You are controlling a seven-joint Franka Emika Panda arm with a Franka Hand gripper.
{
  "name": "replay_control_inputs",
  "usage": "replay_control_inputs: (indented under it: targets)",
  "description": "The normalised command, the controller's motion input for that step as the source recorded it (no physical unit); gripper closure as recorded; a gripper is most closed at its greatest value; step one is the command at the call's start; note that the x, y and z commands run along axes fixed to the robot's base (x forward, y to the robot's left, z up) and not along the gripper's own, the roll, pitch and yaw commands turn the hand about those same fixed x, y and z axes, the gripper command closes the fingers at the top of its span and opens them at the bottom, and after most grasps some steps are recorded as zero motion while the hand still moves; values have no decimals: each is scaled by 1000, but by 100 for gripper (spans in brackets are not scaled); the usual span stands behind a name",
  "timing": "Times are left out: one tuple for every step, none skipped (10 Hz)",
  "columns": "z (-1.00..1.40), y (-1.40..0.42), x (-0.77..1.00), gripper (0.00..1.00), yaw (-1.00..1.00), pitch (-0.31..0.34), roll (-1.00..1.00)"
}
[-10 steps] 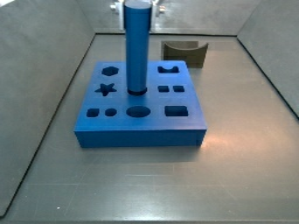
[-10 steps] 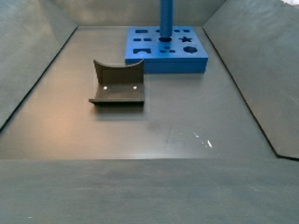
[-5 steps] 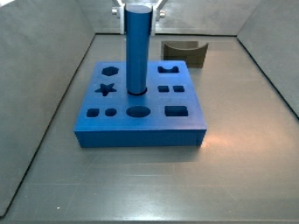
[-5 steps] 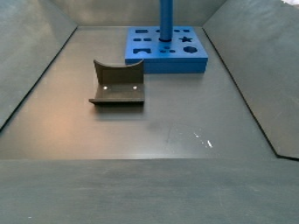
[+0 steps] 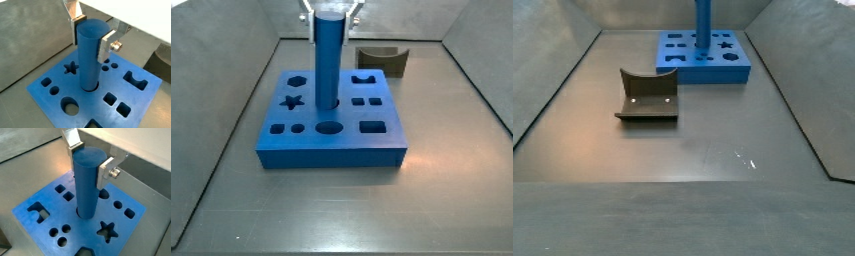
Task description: Insert the round object.
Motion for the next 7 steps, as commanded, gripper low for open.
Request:
replay_control_inputs:
  targets:
    - [-351, 6, 29, 100, 0, 0, -33]
    - [-371, 11, 14, 100, 0, -7, -36]
    - [-391, 14, 20, 100, 0, -10, -36]
    - [-406, 14, 31, 100, 0, -23, -23]
    - [-440, 0, 40, 100, 0, -36, -21]
    - [-514, 0, 14, 100, 0, -90, 0]
    - [-566, 0, 0, 100, 0, -171, 0]
